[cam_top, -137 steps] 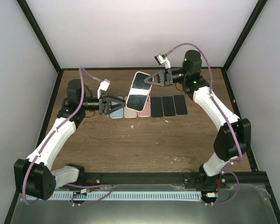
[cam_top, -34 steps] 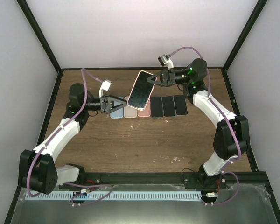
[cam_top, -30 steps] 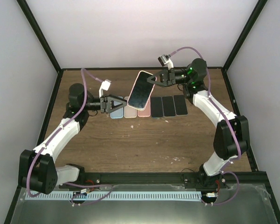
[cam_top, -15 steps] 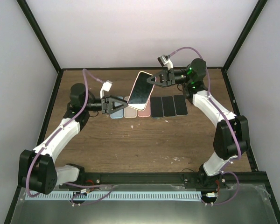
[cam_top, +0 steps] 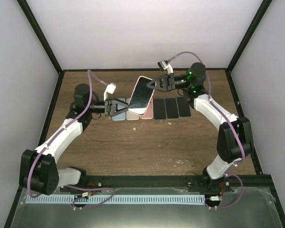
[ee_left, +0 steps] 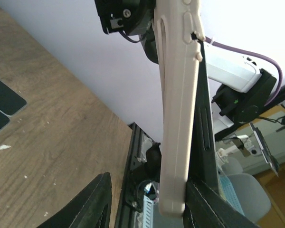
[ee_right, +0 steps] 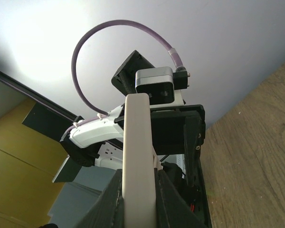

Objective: Take the phone out of the phone case
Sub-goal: Remove the phone case from the phone, then place the phone case at the center of the board, then place the phone at the center of the board.

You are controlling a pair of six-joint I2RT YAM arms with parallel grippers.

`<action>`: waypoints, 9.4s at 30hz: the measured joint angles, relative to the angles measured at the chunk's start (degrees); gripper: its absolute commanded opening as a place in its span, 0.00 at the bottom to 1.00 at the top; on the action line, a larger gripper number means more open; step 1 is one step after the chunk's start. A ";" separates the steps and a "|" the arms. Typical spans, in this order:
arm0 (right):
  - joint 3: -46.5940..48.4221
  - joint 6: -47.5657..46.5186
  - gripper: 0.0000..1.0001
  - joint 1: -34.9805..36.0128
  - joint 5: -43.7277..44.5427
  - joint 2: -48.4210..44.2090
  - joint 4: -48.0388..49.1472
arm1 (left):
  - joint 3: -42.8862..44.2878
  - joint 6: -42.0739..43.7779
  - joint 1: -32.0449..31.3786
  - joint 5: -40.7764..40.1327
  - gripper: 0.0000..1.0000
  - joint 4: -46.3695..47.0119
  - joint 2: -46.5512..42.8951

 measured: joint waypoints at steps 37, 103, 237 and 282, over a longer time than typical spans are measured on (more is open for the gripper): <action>9.03 -36.11 0.06 6.43 -4.13 5.60 -42.80 | -1.95 -9.40 -2.62 2.71 0.00 8.37 4.50; 7.37 -111.36 0.55 38.12 88.65 -4.42 -63.52 | -4.57 -29.81 9.92 0.44 0.00 13.40 12.98; 14.53 -108.15 0.01 36.70 97.26 -4.42 -64.98 | 24.20 36.06 20.24 -43.52 0.82 -50.21 39.17; -9.77 -166.40 0.01 45.29 110.31 8.76 15.45 | 20.55 -2.29 19.69 2.93 0.45 -32.37 7.52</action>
